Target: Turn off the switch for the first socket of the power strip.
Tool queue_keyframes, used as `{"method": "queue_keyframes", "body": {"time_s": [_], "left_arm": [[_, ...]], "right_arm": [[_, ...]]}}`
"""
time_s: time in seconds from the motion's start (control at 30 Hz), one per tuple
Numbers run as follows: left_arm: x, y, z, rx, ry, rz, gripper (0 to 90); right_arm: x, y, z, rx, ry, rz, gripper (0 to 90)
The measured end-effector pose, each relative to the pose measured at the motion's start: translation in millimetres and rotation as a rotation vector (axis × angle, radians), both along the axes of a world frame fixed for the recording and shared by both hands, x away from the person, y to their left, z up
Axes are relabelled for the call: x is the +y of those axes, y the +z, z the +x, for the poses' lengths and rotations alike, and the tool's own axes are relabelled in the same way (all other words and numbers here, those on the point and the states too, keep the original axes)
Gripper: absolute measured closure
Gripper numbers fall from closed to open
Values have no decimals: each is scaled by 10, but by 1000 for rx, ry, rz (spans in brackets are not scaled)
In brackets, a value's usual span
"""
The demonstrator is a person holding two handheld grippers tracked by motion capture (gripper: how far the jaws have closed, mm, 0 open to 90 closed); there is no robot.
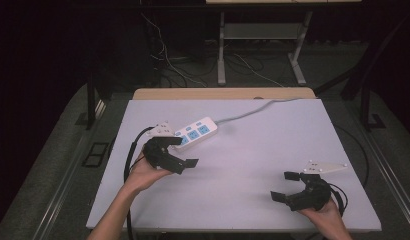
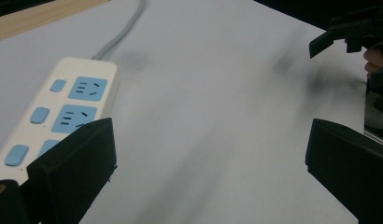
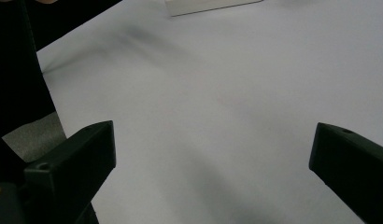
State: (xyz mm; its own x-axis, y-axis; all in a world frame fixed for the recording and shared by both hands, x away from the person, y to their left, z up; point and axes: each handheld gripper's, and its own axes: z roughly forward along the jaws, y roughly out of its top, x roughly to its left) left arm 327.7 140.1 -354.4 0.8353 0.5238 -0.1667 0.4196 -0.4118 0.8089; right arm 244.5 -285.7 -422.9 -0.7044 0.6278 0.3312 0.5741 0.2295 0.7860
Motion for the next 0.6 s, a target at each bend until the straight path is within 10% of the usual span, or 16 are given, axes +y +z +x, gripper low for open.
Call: {"method": "queue_keyframes", "body": {"time_s": [0.6], "left_arm": [[-34,149,283,-4,-4,51,8]], "right_arm": [[4,-1,-5,-1,4,4,3]]}}
